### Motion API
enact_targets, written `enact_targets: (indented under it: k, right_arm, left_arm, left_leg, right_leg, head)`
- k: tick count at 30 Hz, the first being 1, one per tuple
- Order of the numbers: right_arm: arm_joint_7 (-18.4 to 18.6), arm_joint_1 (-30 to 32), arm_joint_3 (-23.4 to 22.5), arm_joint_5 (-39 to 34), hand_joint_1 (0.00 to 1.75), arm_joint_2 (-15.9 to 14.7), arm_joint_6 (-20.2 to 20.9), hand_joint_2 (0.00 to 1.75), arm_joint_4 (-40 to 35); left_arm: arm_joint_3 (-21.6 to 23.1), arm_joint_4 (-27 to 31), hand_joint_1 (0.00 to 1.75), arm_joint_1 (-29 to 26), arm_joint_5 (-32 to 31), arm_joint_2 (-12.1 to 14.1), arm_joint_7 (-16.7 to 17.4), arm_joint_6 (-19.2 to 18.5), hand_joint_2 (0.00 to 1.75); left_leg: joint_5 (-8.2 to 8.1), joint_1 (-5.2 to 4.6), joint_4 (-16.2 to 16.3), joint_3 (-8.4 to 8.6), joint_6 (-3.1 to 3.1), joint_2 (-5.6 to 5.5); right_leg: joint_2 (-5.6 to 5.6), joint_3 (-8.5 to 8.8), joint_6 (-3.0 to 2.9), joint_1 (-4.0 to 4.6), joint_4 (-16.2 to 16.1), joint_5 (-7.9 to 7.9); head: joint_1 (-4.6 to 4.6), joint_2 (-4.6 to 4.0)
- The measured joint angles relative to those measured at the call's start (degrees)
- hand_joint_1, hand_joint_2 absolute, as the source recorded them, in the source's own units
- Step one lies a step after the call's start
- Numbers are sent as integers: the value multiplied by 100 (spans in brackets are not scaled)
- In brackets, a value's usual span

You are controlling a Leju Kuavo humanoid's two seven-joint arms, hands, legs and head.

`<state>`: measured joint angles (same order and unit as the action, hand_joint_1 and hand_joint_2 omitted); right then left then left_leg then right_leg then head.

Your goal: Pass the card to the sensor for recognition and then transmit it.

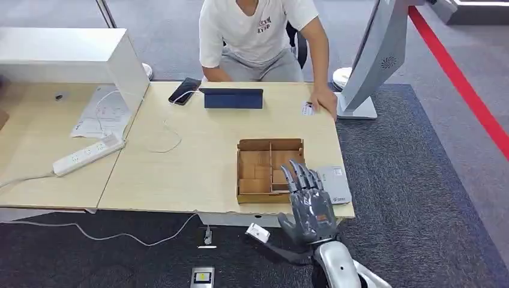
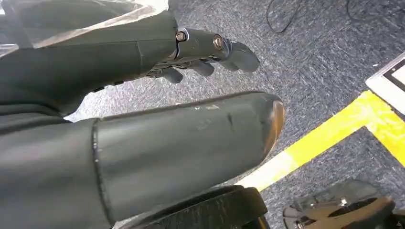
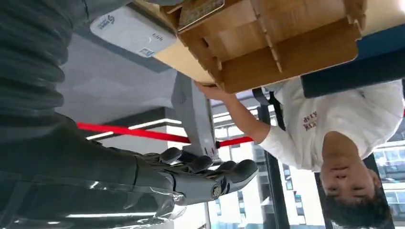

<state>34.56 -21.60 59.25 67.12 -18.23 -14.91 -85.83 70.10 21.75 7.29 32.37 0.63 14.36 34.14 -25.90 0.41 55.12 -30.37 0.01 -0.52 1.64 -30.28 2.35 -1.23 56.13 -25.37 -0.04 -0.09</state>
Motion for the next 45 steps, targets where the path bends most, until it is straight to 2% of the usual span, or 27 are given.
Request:
enact_targets:
  k: [3, 6, 10, 17, 26, 32, 41, 45]
  right_arm:
    - [118, 0, -24, 146, 0, 24, -63, 175, 79]
    - [221, 0, -122, 164, 0, 52, -394, 175, 206]
    - [236, -9, -234, 85, 0, 68, -632, 175, 363]
    - [-70, -367, -271, -310, 0, 231, -523, 175, 942]
    - [-411, -884, -105, -741, 0, 583, -435, 175, 1652]
    - [-442, -1072, 29, -936, 0, 765, -453, 175, 2035]
    - [-420, -1143, 195, -1071, 0, 866, -503, 175, 2306]
    - [-278, -1142, 243, -1067, 0, 863, -930, 175, 2371]
  left_arm:
    - [0, 0, 0, -7, 24, 2, 0, 0, 0]
    - [0, 2, 0, -4, 0, 2, 20, -4, 0]
    - [18, 2, 0, 28, -99, 2, 118, -83, 0]
    - [52, 18, 0, 90, -173, 15, 195, -136, 0]
    - [52, 44, 0, 0, 133, 11, -59, 50, 0]
    - [50, 42, 0, -60, 291, -24, -205, 94, 0]
    - [48, 42, 0, -105, 356, -37, -269, 182, 0]
    - [48, 39, 0, -121, 393, -52, -289, 227, 0]
  left_leg:
    - [0, 0, 0, -1, 0, 0]
    - [0, 0, 0, -1, 0, 0]
    - [0, 0, 0, -2, 0, 0]
    - [2, 0, 0, 0, -2, 0]
    - [3, 1, 0, -2, -3, -1]
    - [3, 1, 0, -2, -3, -1]
    - [3, 1, 0, -2, -3, -2]
    - [3, 1, 0, -2, -3, -1]
  right_leg:
    - [0, 0, 0, 0, 0, 0]
    - [0, 0, 0, 0, 0, 0]
    - [0, 1, 0, 0, 0, 0]
    - [0, 3, 0, 0, 3, 1]
    - [0, 1, -1, 1, 4, 0]
    - [-1, 1, 0, 1, 2, 0]
    - [-1, 1, 0, 1, 2, 0]
    - [-1, 0, 0, 1, 2, 0]
  head:
    - [-2, 0]
    - [0, 0]
    - [-2, 0]
    - [0, 0]
    - [0, 0]
    - [0, 0]
    - [-2, 0]
    - [0, 0]
